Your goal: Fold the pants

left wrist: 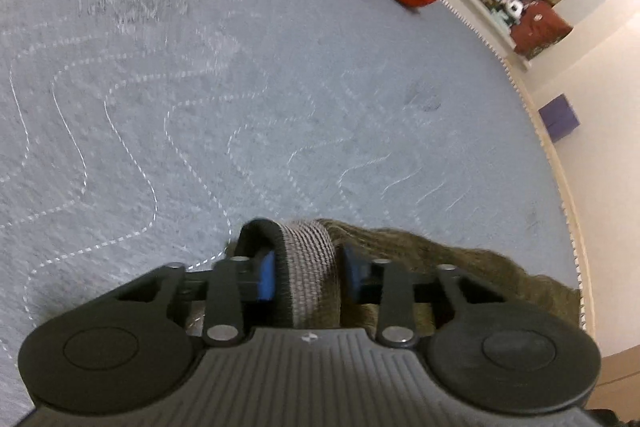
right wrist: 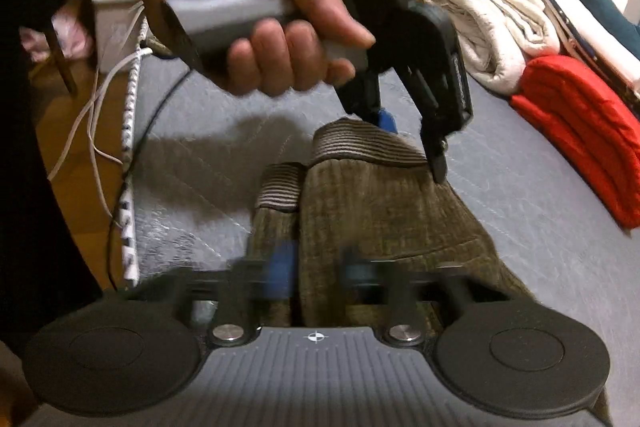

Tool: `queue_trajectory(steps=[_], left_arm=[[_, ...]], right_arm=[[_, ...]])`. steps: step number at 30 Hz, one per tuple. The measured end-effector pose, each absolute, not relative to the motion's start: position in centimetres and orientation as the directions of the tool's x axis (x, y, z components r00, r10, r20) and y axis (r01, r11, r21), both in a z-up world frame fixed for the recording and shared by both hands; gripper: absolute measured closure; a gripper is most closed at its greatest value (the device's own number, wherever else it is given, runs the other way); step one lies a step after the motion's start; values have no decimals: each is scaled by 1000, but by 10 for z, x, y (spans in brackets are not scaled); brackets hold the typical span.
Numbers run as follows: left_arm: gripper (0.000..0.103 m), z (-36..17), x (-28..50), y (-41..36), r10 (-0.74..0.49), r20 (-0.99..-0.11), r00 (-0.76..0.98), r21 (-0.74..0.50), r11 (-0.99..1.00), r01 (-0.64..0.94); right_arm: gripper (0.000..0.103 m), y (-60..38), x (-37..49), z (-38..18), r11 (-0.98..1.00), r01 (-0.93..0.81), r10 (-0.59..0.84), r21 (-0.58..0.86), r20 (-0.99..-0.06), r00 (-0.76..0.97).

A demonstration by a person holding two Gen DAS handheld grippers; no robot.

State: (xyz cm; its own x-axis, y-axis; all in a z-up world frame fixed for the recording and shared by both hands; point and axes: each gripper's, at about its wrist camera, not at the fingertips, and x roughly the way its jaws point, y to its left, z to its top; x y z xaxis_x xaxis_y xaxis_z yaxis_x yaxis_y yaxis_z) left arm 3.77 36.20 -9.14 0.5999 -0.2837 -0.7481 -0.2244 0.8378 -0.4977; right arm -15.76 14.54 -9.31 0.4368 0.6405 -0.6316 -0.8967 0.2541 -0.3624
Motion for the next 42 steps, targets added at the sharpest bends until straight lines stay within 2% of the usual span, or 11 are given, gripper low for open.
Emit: queue_trajectory(steps=[6,8,10,14,16,20,23,33,35,37,42], left_arm=[[85,-67,14,381,-259,-720,644,-496,841,-217],[84,-83,16,373,-232,-789,569,-427,873,-237],[68,-83,17,367,-157,-820,551,-344,903,-255],[67,-40,7,351,29,-769,639,-165,956,-242],[67,-23,-1,341,-53,-712,701,-234,958,-166],[68,-24,-1,303,-218,-713,666,-256,966,43],[78,-76,7,276,-46,-900,434,1,994,109],[69,-50,13,227,6,-835,550,121,978,172],[66,-46,21,210,-55,-802,595,73,979,188],[66,-45,30,192,-132,-780,612,11,975,223],[80,-48,66,137,-276,-739,614,-81,942,326]], right_arm=[[100,140,-168,-43,288,-905,753,-313,-509,416],[100,142,-172,-58,213,-919,729,-332,-573,375],[98,145,-176,-81,149,-919,671,-366,-645,366],[84,135,-183,-68,180,-927,675,-330,-643,361],[64,125,-180,-50,245,-926,706,-288,-601,374],[60,102,-155,-46,375,-913,687,-161,-613,391],[60,82,-133,-55,466,-878,619,-108,-669,411],[48,-38,-20,-35,770,-614,414,-174,-597,687],[51,-37,-6,-51,729,-644,380,-234,-644,664],[84,-33,6,-66,718,-623,314,-310,-654,688],[101,-34,59,-89,869,-375,70,-323,-671,738]])
